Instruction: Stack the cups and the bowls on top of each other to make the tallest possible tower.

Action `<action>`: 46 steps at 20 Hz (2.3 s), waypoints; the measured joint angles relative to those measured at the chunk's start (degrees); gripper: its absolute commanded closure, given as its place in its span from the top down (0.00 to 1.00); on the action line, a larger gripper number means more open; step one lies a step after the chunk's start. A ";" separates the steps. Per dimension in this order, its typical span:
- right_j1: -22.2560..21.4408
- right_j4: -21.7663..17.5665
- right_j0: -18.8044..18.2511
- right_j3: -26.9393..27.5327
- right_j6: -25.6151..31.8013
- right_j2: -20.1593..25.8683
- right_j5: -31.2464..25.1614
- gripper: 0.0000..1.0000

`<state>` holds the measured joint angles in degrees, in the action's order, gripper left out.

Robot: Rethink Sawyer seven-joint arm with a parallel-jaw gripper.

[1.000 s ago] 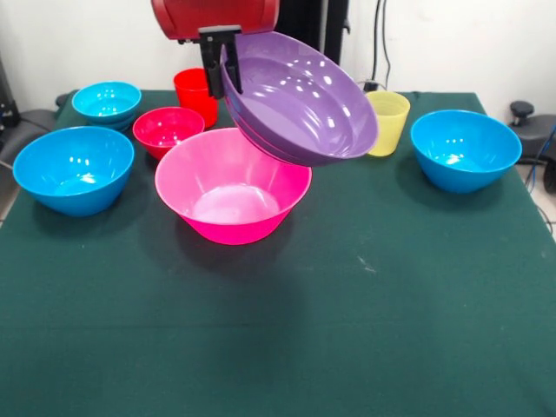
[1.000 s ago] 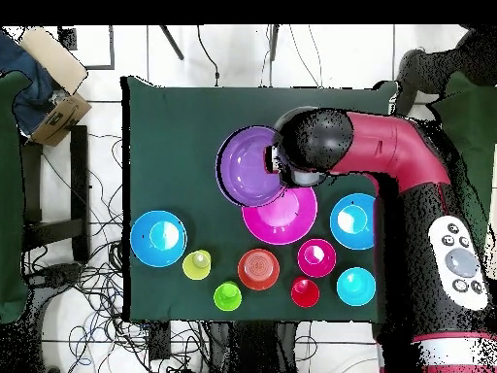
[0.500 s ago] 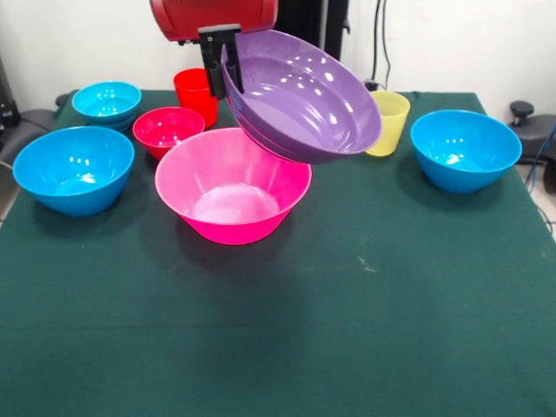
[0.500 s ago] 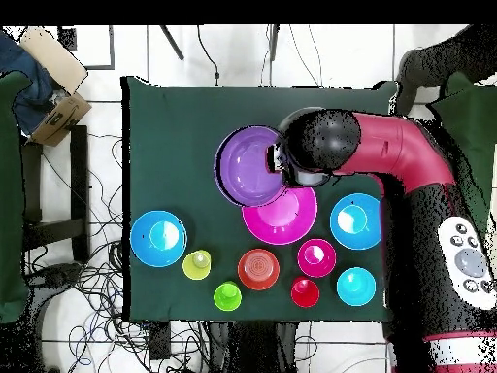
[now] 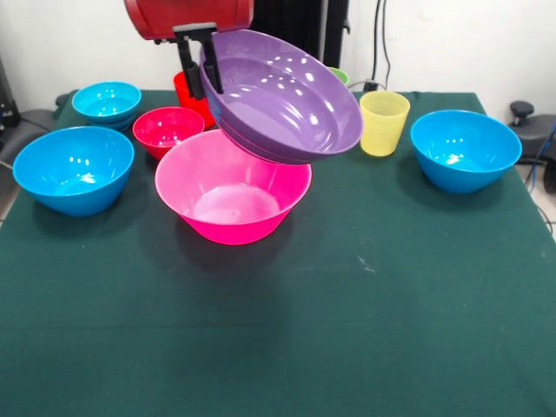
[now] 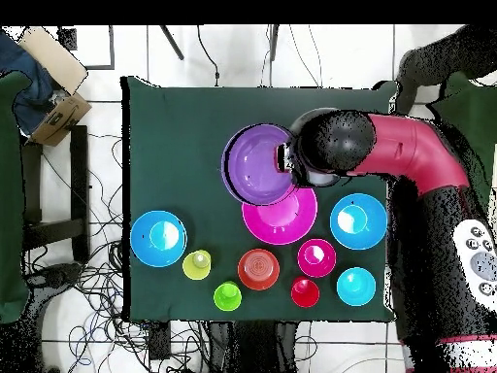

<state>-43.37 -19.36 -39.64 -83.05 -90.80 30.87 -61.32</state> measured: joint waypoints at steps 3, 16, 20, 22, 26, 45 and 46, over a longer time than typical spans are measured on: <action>0.00 -0.65 -0.78 0.00 0.00 0.86 0.00 0.00; 0.71 -3.54 -3.65 -0.10 0.01 3.60 0.00 0.00; 1.51 -4.59 -4.11 -0.20 0.01 4.47 0.00 0.00; 1.77 -5.37 -4.18 -0.38 0.01 4.76 0.00 0.00; 2.38 -6.76 -4.18 -0.70 0.01 4.97 0.00 0.00; 4.06 -8.36 -5.57 -3.17 0.01 6.65 0.24 0.00; 4.06 -8.39 -5.80 -3.32 0.01 6.84 0.24 0.00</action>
<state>-39.31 -27.75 -45.45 -86.37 -90.79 37.72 -61.08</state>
